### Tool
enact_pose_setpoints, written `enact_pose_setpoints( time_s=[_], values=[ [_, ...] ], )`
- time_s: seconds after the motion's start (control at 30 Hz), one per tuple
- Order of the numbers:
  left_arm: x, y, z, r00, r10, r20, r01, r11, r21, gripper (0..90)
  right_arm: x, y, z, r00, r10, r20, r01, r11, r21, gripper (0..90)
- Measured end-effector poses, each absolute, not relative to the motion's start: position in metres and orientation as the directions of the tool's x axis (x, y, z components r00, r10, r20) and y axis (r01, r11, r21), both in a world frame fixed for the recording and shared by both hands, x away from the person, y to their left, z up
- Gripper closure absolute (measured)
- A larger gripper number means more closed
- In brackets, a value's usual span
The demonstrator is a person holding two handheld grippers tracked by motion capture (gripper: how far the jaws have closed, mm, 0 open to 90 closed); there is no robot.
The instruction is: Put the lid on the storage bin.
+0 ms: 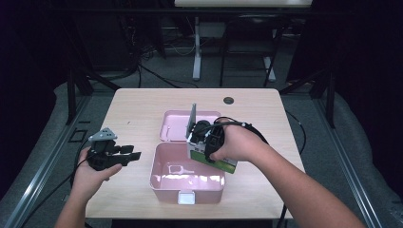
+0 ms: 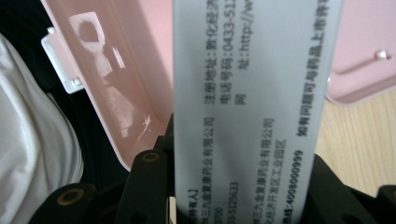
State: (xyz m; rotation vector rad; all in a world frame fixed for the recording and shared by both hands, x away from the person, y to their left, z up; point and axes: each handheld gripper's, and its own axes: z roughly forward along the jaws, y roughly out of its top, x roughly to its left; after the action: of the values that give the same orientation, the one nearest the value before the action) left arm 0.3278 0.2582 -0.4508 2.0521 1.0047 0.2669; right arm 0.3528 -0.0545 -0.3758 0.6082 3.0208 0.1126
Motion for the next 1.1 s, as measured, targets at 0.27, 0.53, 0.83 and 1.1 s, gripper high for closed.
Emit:
enact_pose_setpoints(
  time_s=[0.27, 0.53, 0.83, 1.1],
  values=[
    [0.327, 0.26, -0.45, 0.659, 0.735, -0.158, 0.564, -0.345, 0.75, 54.9, 0.351, -0.037, -0.373, -0.935, 0.35, -0.046, 0.346, 0.934, 0.09, 63.8],
    [0.328, 0.261, -0.45, 0.659, 0.737, -0.152, 0.558, -0.344, 0.755, 54.8, 0.35, -0.021, -0.378, -0.946, 0.321, -0.051, 0.316, 0.945, 0.087, 63.8],
    [0.328, 0.261, -0.45, 0.66, 0.735, -0.154, 0.56, -0.345, 0.753, 54.8, 0.345, -0.006, -0.383, -0.957, 0.285, -0.054, 0.28, 0.956, 0.087, 63.8],
    [0.328, 0.261, -0.45, 0.661, 0.735, -0.153, 0.56, -0.346, 0.753, 54.8, 0.339, 0.004, -0.393, -0.969, 0.239, -0.065, 0.234, 0.97, 0.065, 63.8]
  ],
)
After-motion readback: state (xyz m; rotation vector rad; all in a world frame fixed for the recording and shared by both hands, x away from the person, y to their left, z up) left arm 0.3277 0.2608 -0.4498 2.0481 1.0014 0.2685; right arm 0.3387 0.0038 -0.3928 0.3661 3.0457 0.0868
